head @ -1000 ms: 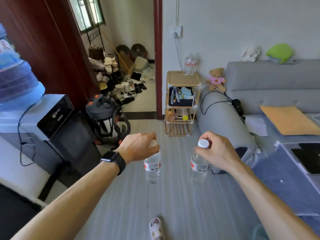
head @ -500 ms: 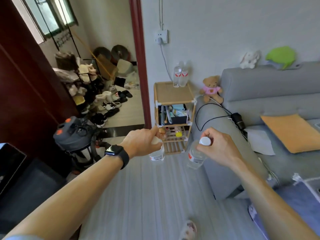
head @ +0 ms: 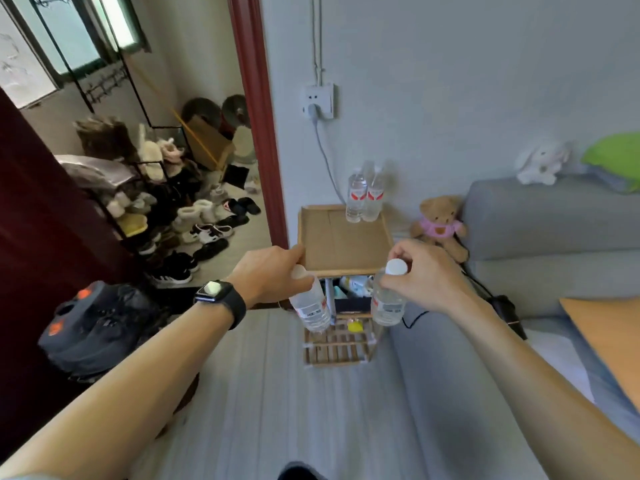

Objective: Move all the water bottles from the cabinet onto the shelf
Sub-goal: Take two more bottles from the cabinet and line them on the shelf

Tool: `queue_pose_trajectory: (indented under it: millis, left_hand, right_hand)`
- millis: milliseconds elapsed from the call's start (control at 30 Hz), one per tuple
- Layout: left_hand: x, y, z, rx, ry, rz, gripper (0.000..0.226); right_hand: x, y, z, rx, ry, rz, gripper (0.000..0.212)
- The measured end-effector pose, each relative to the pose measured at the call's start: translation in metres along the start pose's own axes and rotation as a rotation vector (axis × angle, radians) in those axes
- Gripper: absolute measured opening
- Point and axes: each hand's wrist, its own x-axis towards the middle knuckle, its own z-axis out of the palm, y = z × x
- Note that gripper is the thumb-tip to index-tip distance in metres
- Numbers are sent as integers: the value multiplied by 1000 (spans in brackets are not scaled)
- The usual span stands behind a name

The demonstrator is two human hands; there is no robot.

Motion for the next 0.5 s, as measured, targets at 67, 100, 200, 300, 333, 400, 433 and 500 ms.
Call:
queue_pose_trajectory:
  millis: [67,100,200,300,333,400,433,500]
  left_hand:
    - [40,-11,1,-46,13,-20,33]
    - [60,-16,4,-65,13,-15,31]
    - [123,-34,13,-38,-8,27,29]
    - [191,-62,14,13,-43,50,35]
    - [211,-71,13,17,-72,54,36]
    - [257,-93,9,36,-98,76,37]
    - [270,-98,9,48,-114,90,37]
    - [308,-113,8,45,-109,116,35]
  right_hand:
    - [42,5,3,-21,16,-7,24]
    - [64,10,7,-28,16,-9,25]
    - [129,18,19,-37,-14,15,26]
    - [197,18,34,-33,-50,32,25]
    - [216,17,39,-32,-62,45,26]
    - [260,16,46,-55,-90,51,26]
    - [267,15,50,-73,-117,53,27]
    - [300,16,60,-95,-136,47,27]
